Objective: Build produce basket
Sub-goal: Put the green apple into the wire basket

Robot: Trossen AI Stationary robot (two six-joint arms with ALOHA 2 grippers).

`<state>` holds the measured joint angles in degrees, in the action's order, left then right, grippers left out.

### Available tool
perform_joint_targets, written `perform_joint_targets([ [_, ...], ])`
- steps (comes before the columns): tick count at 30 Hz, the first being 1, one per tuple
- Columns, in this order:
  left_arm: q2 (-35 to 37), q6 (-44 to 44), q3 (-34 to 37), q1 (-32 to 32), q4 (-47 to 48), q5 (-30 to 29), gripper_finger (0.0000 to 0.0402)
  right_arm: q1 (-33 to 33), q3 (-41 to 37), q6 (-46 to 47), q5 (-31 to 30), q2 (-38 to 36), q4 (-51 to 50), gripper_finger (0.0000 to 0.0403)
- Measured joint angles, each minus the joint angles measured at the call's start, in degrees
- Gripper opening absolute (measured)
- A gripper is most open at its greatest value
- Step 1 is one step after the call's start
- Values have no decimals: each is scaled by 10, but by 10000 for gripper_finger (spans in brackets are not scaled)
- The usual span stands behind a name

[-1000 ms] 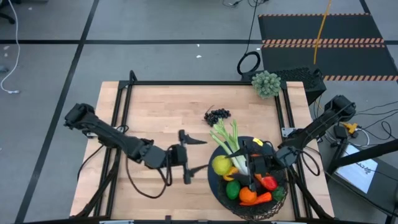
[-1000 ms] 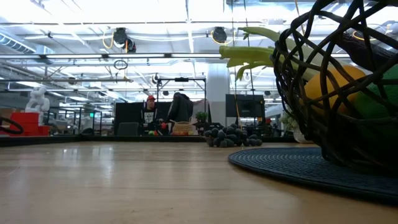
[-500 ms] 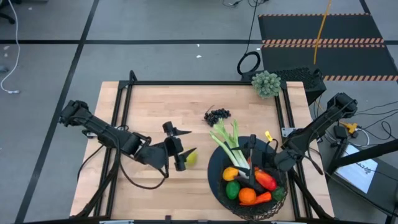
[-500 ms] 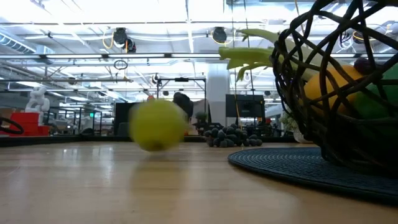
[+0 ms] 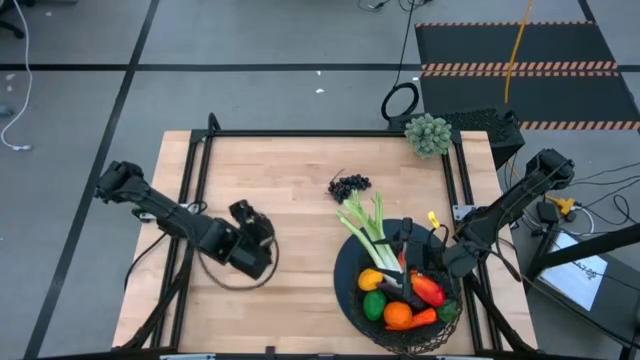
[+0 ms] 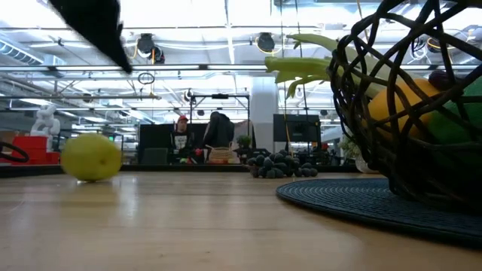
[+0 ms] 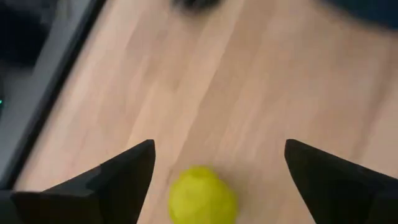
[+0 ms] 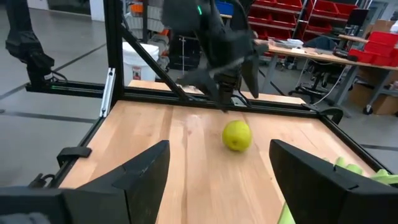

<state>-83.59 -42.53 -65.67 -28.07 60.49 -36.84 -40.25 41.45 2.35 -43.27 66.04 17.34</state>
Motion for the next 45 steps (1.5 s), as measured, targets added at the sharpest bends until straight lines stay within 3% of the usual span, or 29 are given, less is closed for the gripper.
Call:
perform_joint_targets([
  [9, 0, -134, 127, 82, 26, 47, 378, 0, 0, -3, 0, 0, 2, 269],
  [16, 0, -165, 139, 146, 26, 129, 379, 1, 0, -7, 0, 0, -1, 269],
  [27, 0, -179, 99, 91, 70, 173, 379, 1, 0, -1, 0, 0, -1, 269],
  [37, -7, -320, 142, 47, 79, 169, 379, 1, 0, 0, 0, 0, -1, 269],
  [45, -8, -339, 183, 47, 34, 160, 392, 1, 0, 0, 0, 0, -1, 270],
])
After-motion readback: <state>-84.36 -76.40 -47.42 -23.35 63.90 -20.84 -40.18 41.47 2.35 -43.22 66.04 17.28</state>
